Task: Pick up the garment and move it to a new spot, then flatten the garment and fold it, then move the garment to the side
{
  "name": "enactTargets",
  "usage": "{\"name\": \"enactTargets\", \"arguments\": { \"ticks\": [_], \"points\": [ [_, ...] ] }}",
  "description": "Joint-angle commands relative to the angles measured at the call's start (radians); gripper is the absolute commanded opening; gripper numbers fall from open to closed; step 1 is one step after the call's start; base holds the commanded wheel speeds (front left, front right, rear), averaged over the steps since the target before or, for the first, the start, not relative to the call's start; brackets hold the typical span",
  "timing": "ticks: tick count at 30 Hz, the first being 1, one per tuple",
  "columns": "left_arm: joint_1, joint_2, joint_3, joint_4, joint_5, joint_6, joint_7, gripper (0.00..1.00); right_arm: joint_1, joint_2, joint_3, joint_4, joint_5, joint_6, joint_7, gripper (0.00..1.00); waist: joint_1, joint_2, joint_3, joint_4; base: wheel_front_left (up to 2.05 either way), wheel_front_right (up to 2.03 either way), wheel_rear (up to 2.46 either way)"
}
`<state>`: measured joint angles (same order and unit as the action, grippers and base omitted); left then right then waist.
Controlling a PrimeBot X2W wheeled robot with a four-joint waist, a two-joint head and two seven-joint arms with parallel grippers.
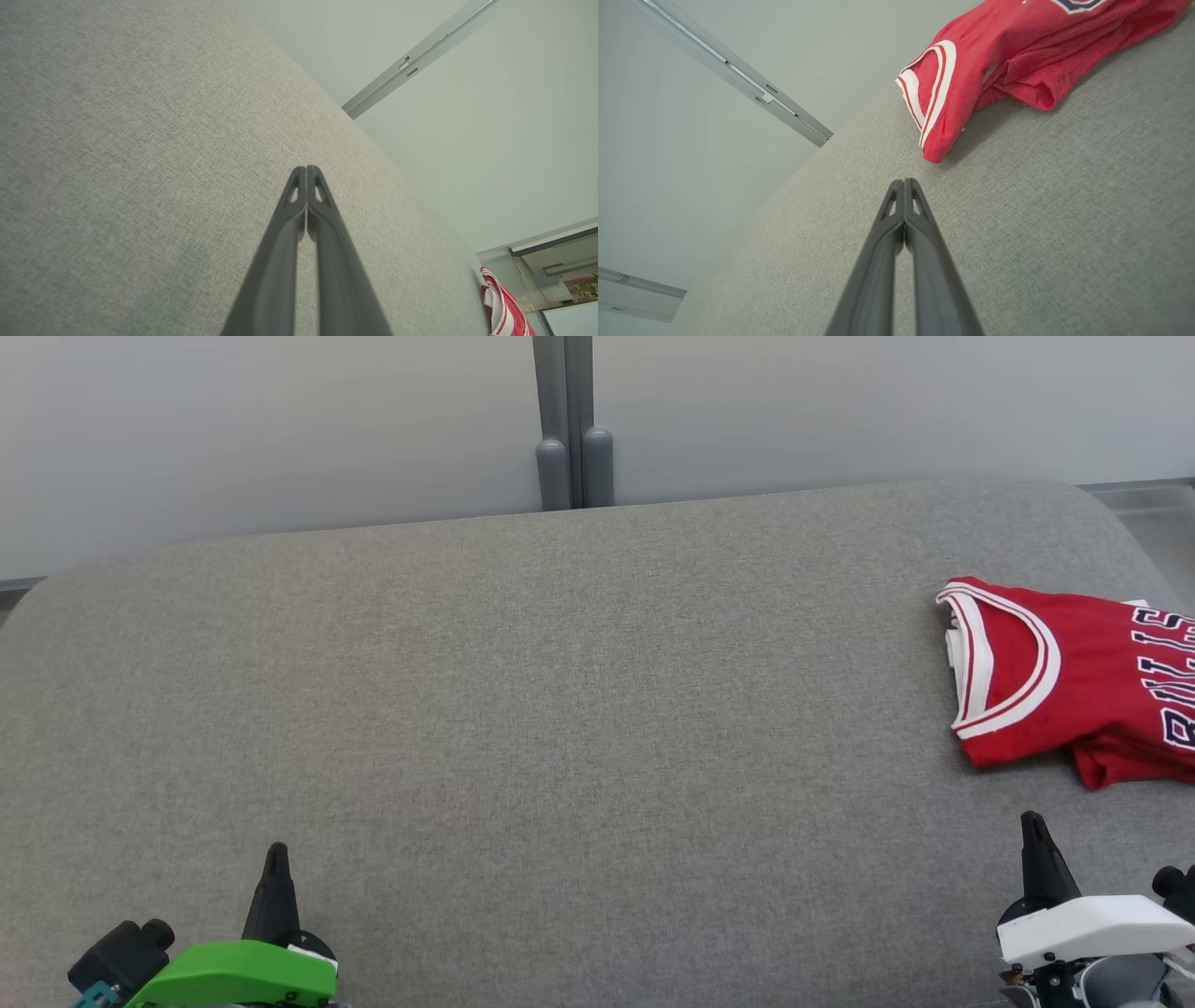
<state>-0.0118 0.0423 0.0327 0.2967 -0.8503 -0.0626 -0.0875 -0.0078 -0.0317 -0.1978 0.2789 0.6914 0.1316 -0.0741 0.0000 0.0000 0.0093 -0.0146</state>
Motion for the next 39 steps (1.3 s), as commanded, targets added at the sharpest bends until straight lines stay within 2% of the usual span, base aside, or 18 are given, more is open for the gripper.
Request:
{"name": "enactTargets", "arguments": {
  "ticks": [1,12,39],
  "points": [
    [-0.029,0.006,0.008,-0.016,-0.04,-0.008,0.008,0.0,-0.026,-0.01,0.003,-0.017,0.046,0.0,0.01,0.0,0.0,0.0,0.0,0.0,0.0,0.0,0.0],
    [-0.044,0.007,0.018,-0.024,-0.184,-0.021,0.044,0.0,-0.041,-0.012,0.015,-0.021,0.219,-0.001,0.049,0.0,0.0,0.0,-0.001,0.002,0.0,0.0,0.0],
    [-0.073,0.009,0.039,-0.038,-0.446,-0.044,0.109,0.0,-0.069,-0.016,0.037,-0.031,0.533,-0.001,0.119,0.0,0.0,0.0,-0.003,0.007,0.0,0.0,0.0]
  ]
}}
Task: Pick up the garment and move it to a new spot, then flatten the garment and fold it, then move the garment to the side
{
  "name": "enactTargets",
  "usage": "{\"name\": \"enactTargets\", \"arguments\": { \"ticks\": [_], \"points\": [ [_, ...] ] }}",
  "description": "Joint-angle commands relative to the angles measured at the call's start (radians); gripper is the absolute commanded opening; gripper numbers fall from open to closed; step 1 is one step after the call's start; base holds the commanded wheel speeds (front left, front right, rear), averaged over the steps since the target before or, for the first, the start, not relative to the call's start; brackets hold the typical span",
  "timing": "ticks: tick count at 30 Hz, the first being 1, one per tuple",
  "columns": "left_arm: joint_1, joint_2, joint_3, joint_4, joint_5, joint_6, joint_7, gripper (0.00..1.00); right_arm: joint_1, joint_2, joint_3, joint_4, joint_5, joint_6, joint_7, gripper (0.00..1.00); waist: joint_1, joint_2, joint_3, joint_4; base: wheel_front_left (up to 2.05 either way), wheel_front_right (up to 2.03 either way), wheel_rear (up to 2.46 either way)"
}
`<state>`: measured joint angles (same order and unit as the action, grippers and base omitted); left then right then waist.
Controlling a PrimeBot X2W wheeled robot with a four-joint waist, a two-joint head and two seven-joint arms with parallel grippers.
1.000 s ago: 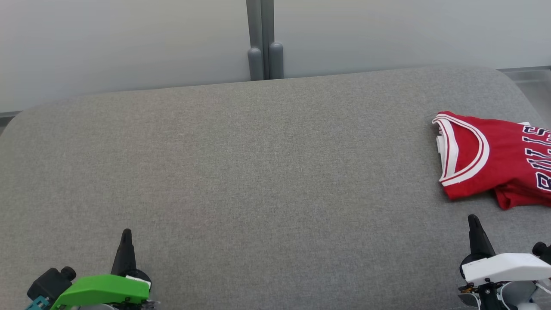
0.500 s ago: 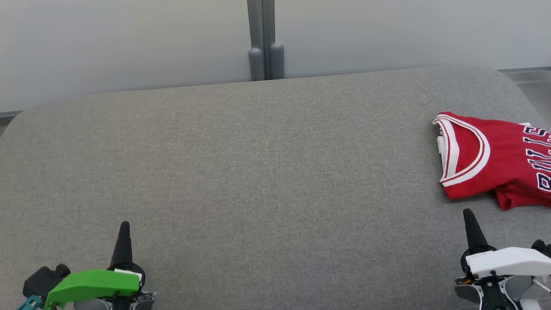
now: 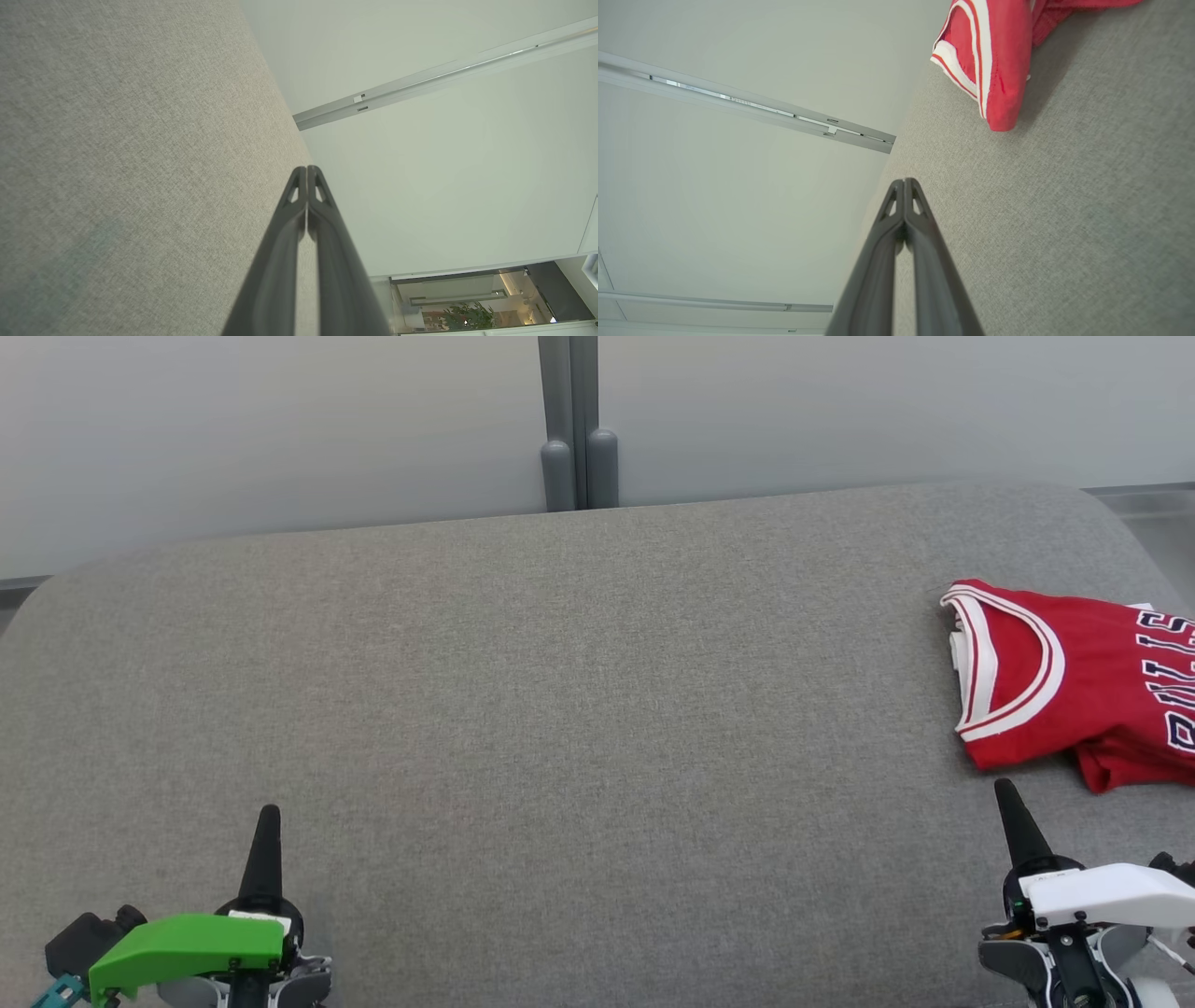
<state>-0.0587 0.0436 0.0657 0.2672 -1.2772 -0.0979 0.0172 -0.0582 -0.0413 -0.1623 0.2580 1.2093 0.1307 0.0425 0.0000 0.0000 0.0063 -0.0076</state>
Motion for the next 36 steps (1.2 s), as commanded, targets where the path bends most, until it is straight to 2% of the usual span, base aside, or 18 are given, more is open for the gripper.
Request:
{"name": "enactTargets", "arguments": {
  "ticks": [1,36],
  "points": [
    [-0.027,0.008,0.006,-0.009,-0.029,-0.01,0.006,0.0,-0.02,-0.007,0.002,-0.01,0.025,0.0,0.006,0.0,0.0,0.0,0.0,0.0,0.0,0.0,0.0],
    [-0.052,0.01,0.026,-0.023,-0.29,-0.031,0.072,0.0,-0.046,-0.011,0.025,-0.019,0.344,0.0,0.078,0.0,0.0,0.0,-0.003,0.006,0.0,0.0,0.0]
  ]
}}
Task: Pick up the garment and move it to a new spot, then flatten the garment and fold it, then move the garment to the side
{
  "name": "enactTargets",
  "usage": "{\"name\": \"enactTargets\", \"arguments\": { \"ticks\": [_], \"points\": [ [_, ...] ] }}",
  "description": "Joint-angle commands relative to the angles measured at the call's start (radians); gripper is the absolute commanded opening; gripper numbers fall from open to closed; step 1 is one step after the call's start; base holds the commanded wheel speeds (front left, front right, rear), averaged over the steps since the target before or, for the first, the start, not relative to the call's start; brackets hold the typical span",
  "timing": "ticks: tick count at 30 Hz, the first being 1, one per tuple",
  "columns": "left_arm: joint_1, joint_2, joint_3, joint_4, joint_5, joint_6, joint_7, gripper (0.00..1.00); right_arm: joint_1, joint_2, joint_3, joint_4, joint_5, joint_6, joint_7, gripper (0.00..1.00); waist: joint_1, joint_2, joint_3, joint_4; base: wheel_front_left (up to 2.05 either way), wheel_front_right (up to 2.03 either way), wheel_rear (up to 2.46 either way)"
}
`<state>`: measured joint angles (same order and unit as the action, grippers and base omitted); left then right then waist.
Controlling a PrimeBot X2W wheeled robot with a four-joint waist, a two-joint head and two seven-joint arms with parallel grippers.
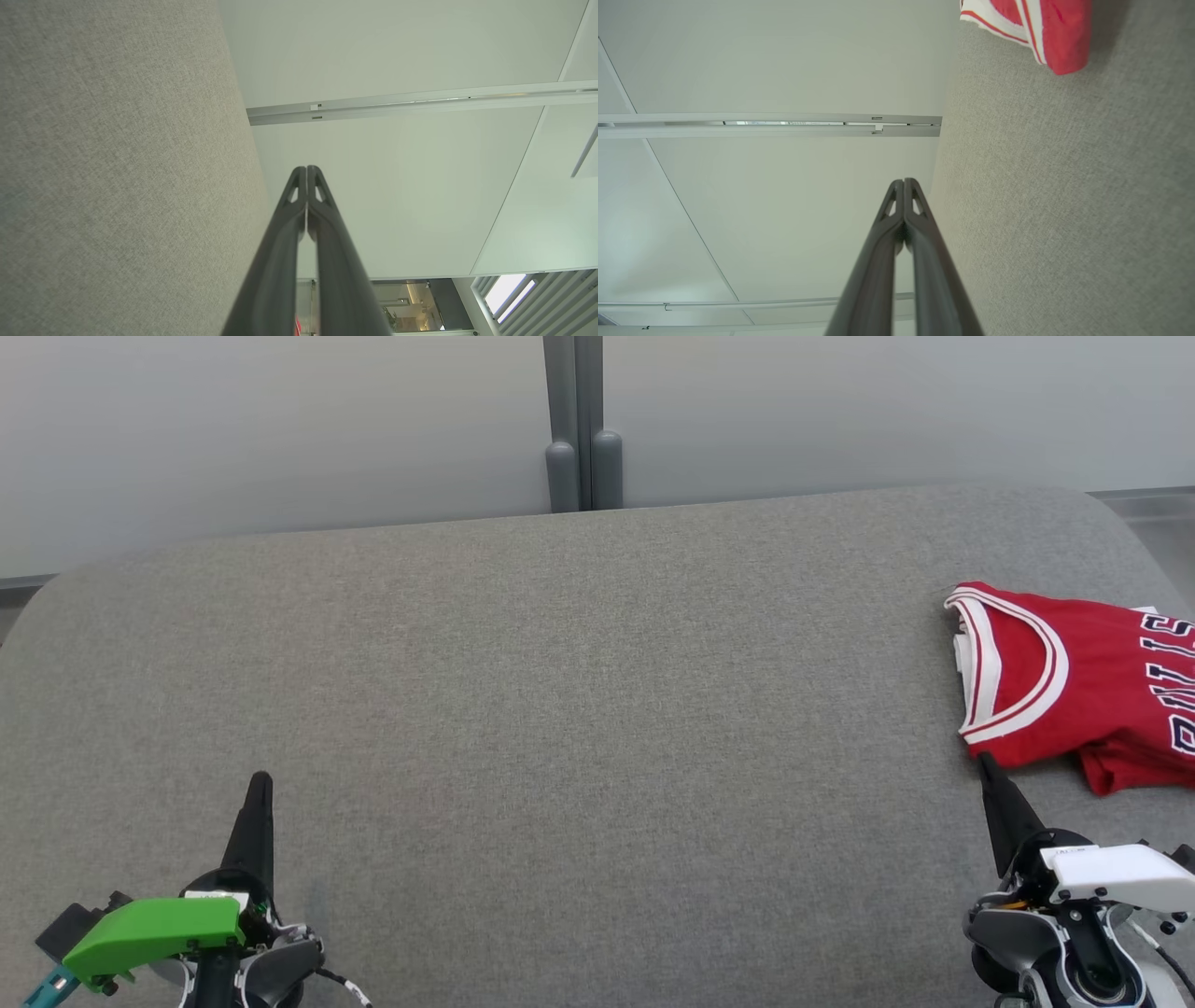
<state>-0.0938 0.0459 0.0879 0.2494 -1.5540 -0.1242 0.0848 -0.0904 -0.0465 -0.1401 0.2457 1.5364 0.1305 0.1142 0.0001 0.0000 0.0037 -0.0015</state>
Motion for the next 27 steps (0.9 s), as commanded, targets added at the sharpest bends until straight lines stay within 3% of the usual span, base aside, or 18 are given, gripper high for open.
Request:
{"name": "enactTargets", "arguments": {
  "ticks": [1,8,27],
  "points": [
    [-0.018,0.007,0.004,-0.005,-0.02,-0.006,0.005,0.0,-0.014,-0.006,0.003,-0.007,0.026,0.0,0.009,0.0,-0.0001,0.0,0.0,0.0,0.0,0.0,0.0],
    [-0.023,0.008,0.007,-0.007,-0.065,-0.011,0.018,0.0,-0.019,-0.006,0.007,-0.008,0.081,0.0,0.02,0.0,-0.0001,0.0,-0.001,0.002,0.0,0.0,0.0],
    [-0.021,0.008,0.007,-0.007,-0.062,-0.01,0.015,0.0,-0.018,-0.006,0.006,-0.008,0.078,0.0,0.019,0.0,-0.0001,0.0,-0.001,0.002,0.0,0.0,0.0]
  ]
}}
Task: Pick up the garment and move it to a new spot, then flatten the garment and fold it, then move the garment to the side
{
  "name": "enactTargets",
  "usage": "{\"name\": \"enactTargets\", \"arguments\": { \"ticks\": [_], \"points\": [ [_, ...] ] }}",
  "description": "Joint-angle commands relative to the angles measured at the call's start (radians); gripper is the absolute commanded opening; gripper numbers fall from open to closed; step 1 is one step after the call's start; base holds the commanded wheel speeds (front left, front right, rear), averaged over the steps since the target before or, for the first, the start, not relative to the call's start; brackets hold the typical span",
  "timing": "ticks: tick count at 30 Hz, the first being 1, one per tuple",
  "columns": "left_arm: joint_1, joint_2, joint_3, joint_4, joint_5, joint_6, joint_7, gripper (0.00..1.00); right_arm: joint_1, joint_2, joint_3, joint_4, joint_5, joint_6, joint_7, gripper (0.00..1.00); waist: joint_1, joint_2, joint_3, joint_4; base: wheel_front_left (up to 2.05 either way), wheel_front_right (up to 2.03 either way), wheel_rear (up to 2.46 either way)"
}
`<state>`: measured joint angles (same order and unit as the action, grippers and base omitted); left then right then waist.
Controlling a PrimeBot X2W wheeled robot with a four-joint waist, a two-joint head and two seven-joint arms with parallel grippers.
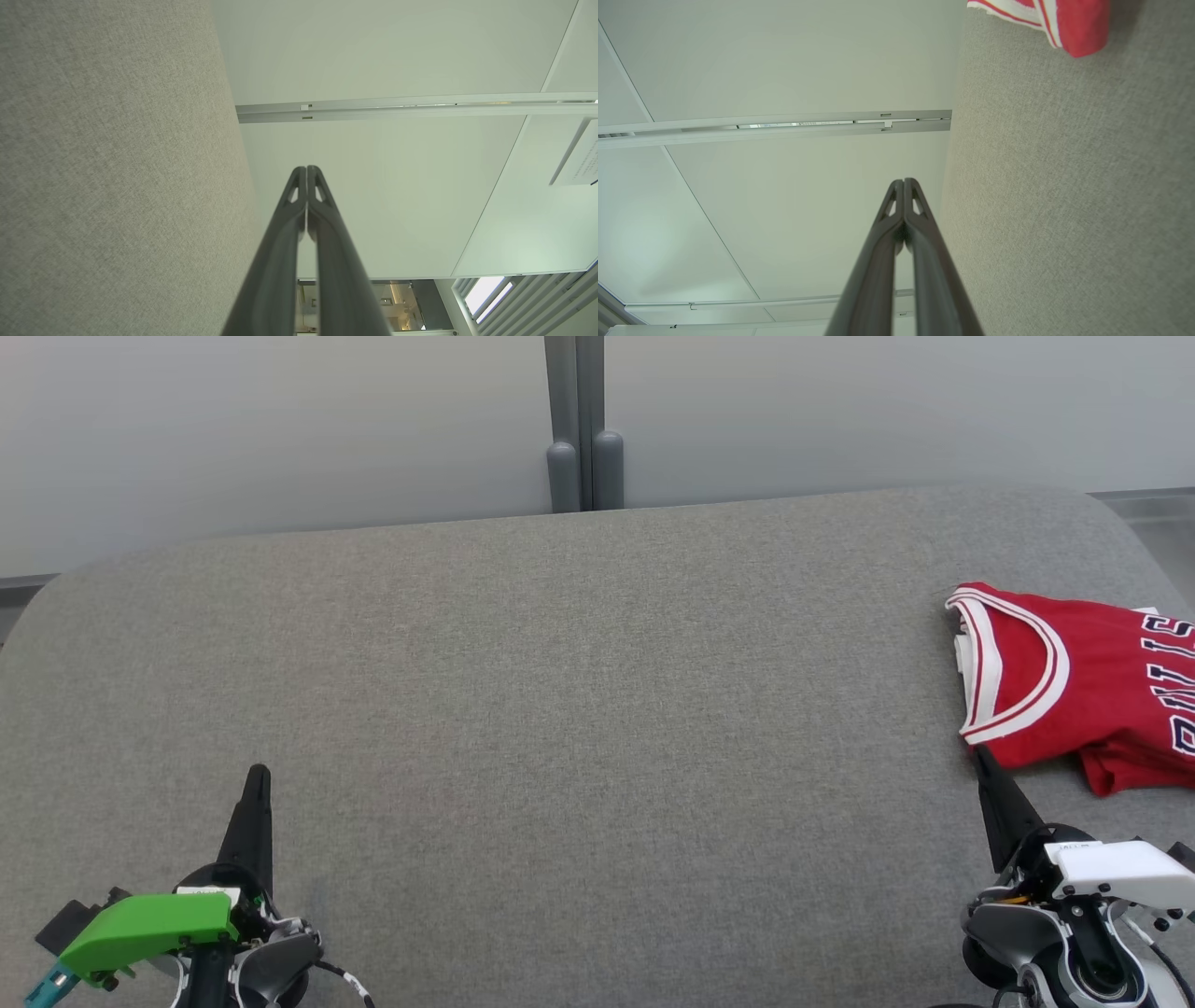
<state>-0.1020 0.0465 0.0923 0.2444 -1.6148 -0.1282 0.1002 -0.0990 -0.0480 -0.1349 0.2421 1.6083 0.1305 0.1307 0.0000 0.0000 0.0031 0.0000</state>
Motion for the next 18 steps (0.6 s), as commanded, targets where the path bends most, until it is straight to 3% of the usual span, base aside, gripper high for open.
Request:
{"name": "enactTargets", "arguments": {
  "ticks": [1,18],
  "points": [
    [-0.013,0.007,0.002,-0.002,-0.001,-0.006,0.0,0.0,-0.009,-0.004,0.001,-0.004,0.006,0.0,0.003,0.0,0.0,0.0,0.0,0.0,0.0,0.0,0.0],
    [-0.012,0.007,0.002,-0.002,0.0,-0.006,0.0,0.0,-0.009,-0.004,0.001,-0.004,0.006,0.0,0.003,0.0,0.0,0.0,0.0,0.0,0.0,0.0,0.0]
  ]
}}
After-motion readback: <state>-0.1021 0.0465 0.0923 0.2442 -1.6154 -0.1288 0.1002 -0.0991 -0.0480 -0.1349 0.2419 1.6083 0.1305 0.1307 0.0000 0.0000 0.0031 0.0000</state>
